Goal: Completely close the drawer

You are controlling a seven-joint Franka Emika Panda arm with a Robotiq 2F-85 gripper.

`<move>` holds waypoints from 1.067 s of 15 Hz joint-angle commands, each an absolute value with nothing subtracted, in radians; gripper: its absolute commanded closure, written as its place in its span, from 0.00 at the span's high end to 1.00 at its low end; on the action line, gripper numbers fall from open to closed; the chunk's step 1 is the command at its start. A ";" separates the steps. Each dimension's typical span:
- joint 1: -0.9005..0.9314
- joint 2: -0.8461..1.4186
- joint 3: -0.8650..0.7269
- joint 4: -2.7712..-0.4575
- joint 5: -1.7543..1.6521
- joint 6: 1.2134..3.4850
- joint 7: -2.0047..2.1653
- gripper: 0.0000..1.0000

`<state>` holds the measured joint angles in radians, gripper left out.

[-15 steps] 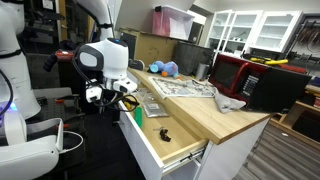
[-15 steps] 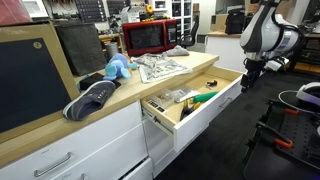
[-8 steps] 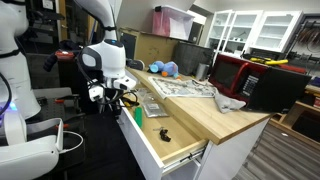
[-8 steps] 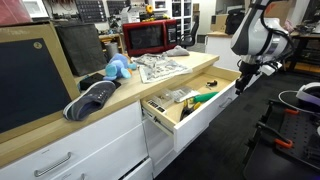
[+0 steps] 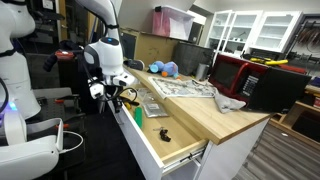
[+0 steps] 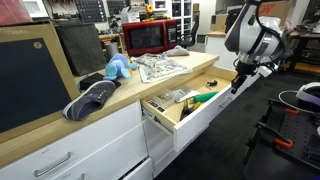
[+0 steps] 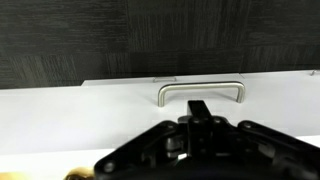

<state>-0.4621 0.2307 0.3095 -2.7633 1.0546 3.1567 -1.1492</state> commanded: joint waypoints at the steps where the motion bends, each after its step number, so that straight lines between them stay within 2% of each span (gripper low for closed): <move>1: -0.594 0.270 0.452 -2.700 1.191 3.222 -1.318 0.00; 8: -0.859 0.423 0.657 -2.665 1.155 3.352 -1.421 0.00; 13: -1.150 0.658 0.879 -2.655 0.862 3.599 -1.315 0.00; 14: -1.071 0.519 0.773 -2.661 0.793 3.453 -1.241 0.00; 16: -1.104 0.560 0.762 -2.640 0.668 3.458 -1.190 0.00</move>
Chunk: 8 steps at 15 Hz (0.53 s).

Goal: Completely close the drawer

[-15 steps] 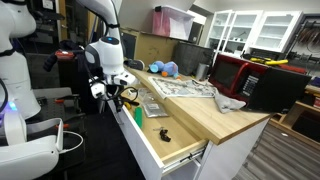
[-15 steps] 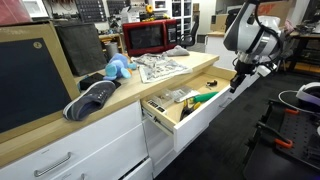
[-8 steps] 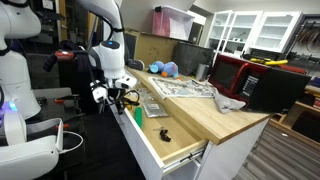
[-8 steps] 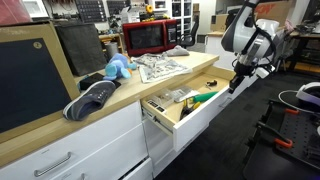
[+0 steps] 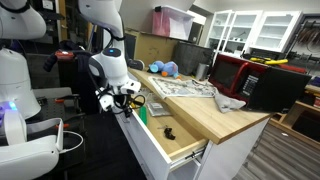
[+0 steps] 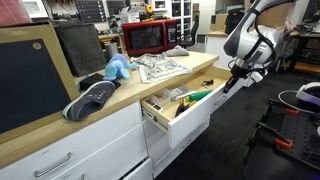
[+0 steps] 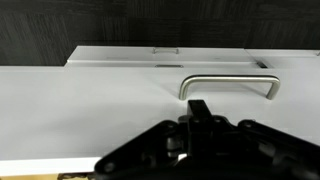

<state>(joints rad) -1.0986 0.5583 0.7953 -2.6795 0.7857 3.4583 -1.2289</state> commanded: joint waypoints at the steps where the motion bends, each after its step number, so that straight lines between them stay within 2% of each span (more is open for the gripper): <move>1: -1.102 0.565 0.748 -2.629 0.622 3.455 -1.164 0.00; 8: -1.093 0.593 0.736 -2.575 0.421 3.463 -1.023 0.00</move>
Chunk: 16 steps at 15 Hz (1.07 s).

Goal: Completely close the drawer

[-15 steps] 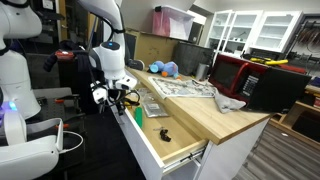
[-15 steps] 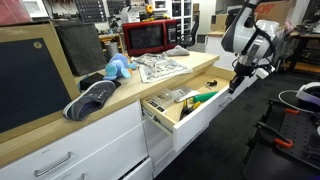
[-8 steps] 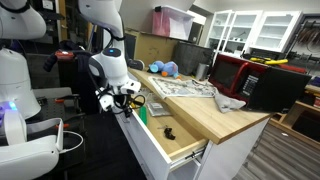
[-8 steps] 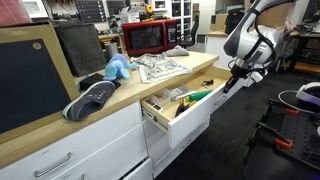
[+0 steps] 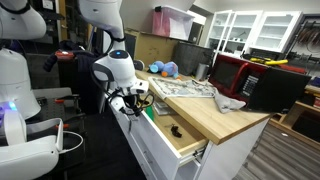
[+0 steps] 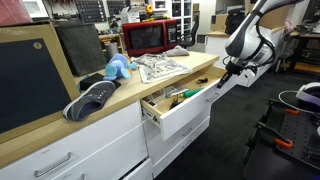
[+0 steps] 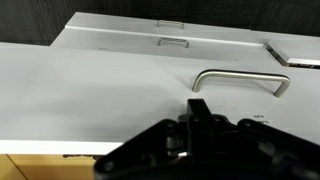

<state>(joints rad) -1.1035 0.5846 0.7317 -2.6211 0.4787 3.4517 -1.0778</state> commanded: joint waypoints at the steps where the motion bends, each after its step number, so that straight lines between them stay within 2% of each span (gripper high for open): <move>1: -1.050 0.570 0.671 -2.581 0.257 3.453 -0.864 0.00; 5: -0.946 0.572 0.543 -2.526 -0.048 3.456 -0.578 0.00; 8: -0.792 0.588 0.398 -2.449 -0.182 3.456 -0.412 0.00; 16: -0.311 0.697 0.056 -2.227 -0.139 3.455 -0.194 0.00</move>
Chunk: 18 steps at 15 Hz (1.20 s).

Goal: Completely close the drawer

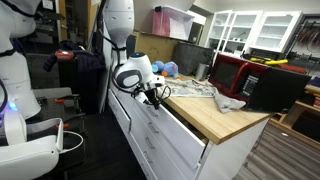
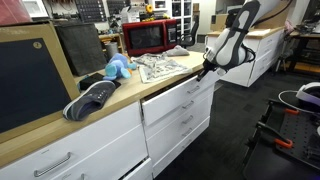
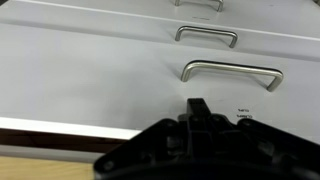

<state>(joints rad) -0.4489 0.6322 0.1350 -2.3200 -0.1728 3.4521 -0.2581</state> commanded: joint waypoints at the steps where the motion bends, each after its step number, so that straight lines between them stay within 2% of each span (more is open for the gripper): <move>1: -0.270 0.712 0.030 -2.211 -0.128 3.455 -0.176 0.00; 2: -0.243 0.717 0.011 -2.223 -0.123 3.455 -0.165 0.00; 3: -0.238 0.703 0.004 -2.264 -0.138 3.457 -0.167 0.26; 5: -0.255 0.666 0.010 -2.346 -0.173 3.458 -0.172 0.33; 14: -0.354 0.447 -0.075 -2.688 -0.254 3.400 -0.202 1.00; 18: -0.312 0.313 -0.128 -2.761 -0.226 3.212 -0.208 1.00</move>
<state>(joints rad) -0.3430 0.4611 -0.1017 -2.6849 -0.2355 3.3606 -0.1985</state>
